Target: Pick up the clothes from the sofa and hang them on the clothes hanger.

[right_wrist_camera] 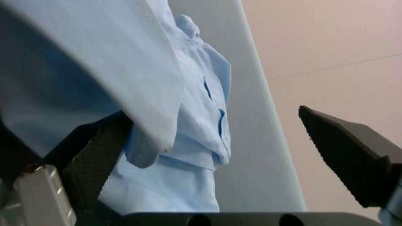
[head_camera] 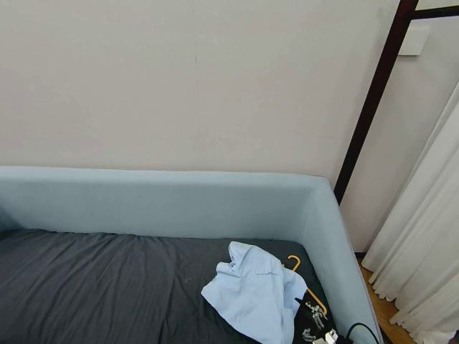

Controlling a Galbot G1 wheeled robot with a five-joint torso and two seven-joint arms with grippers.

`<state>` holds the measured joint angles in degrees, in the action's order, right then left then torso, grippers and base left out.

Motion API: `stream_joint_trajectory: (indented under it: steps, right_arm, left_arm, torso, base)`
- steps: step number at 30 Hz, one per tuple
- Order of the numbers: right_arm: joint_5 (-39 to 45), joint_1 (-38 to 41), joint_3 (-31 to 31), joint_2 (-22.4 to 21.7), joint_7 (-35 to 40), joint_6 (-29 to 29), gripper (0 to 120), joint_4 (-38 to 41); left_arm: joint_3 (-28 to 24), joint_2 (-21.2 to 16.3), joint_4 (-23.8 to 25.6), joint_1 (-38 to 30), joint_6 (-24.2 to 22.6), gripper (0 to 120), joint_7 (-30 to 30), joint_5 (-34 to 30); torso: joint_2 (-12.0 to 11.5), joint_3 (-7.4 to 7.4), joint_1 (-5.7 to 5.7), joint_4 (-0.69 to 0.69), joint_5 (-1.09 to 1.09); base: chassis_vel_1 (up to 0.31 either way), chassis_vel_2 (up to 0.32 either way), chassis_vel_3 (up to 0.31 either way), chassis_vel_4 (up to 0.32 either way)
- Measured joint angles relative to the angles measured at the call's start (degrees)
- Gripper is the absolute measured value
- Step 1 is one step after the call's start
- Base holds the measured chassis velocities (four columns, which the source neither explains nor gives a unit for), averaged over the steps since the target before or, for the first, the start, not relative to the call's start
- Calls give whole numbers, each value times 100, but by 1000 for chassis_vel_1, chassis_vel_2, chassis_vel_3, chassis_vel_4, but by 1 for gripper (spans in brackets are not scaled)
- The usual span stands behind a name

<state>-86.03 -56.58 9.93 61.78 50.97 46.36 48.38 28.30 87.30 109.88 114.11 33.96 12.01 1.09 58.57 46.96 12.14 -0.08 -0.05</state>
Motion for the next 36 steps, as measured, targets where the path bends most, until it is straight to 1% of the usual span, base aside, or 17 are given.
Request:
stream_joint_trajectory:
  steps: [2, 5, 6, 10, 11, 15, 16, 18, 19, 21, 24, 26, 28, 32, 34, 35, 36]
  right_arm:
    - [-67, 54, -4, 43, 70, -1, 98, -63]
    - [-639, 94, 23, 79, 340, 50, 86, -42]
    - [-639, 94, 23, 79, 340, 50, 86, -42]
    - [-1146, 76, -4, 77, 471, 72, 68, 55]
    - [-1146, 76, -4, 77, 471, 72, 68, 55]
    - [-1365, 158, -7, 112, 541, 75, 49, -34]
    - [-1365, 158, -7, 112, 541, 75, 49, -34]
    - [-1379, 185, -23, 111, 547, 76, 41, -42]
    - [-1379, 194, -27, 108, 548, 76, 36, -46]
    - [-1375, 204, -30, 106, 549, 77, 33, -57]
    - [-1368, 230, -30, 91, 575, 82, 16, -101]
    - [-1365, 230, -33, 81, 583, 83, 14, -99]
    - [-1343, 227, -47, 56, 614, 84, 3, -61]
    - [-1104, 207, -108, 5, 626, 84, 0, 87]
    - [-389, 151, -252, -107, 356, 85, 0, 399]
    - [-389, 151, -252, -107, 356, 85, 0, 399]
    - [-9, 125, -322, -170, 126, 85, 0, 560]
  left_arm:
    - [9, 22, 7, 10, 6, 98, 0, 4]
    - [35, 51, 11, 16, 9, 98, 2, 4]
    - [35, 51, 11, 16, 9, 98, 2, 4]
    - [34, 131, -32, 10, 43, 98, 9, 26]
    - [34, 131, -32, 10, 43, 98, 9, 26]
    - [41, 181, -34, 64, 102, 98, 17, 51]
    - [41, 181, -34, 64, 102, 98, 17, 51]
    - [61, 180, -33, 89, 129, 98, 21, 51]
    - [67, 179, -33, 96, 138, 98, 21, 50]
    - [74, 179, -33, 102, 148, 98, 23, 51]
    - [74, 190, -34, 118, 177, 98, 25, 51]
    - [70, 195, -36, 123, 184, 98, 25, 53]
    - [64, 201, -44, 125, 193, 98, 26, 68]
    - [58, 196, -47, 130, 196, 98, 26, 92]
    - [48, 173, -47, 136, 197, 98, 27, 112]
    - [48, 173, -47, 136, 197, 98, 27, 112]
    - [47, 163, -47, 136, 197, 98, 27, 119]
  torso:
    - [0, 0, 0, 0, 0]
    - [0, 0, 0, 0, 0]
    - [0, 0, 0, 0, 0]
    - [0, 0, 0, -1, 0]
    - [0, 0, 0, -1, 0]
    - [0, 0, 0, 1, 1]
    - [0, 0, 0, 1, 1]
    - [0, 0, 0, 0, 0]
    - [0, 0, 0, 0, 1]
    - [0, 0, 0, 0, 1]
    - [0, 0, 0, 0, 0]
    - [0, 0, 0, 0, 1]
    - [0, 0, 0, 0, 0]
    - [0, 0, 0, 0, 0]
    - [0, 0, 0, 0, 1]
    - [0, 0, 0, 0, 1]
    - [0, 0, 0, 0, 1]
  base:
    - [0, 0, 0, 0]
    - [0, 0, 0, 0]
    - [0, 0, 0, 0]
    - [0, 0, 0, 0]
    - [0, 0, 0, 0]
    - [0, 0, 0, 0]
    - [0, 0, 0, 0]
    - [0, 0, 0, 0]
    - [0, 0, 0, 0]
    - [0, 0, 0, 0]
    - [0, 0, 0, 0]
    - [0, 0, 0, 0]
    - [0, 0, 0, 0]
    - [0, 0, 0, 0]
    - [0, 0, 0, 0]
    - [0, 0, 0, 0]
    - [0, 0, 0, 0]
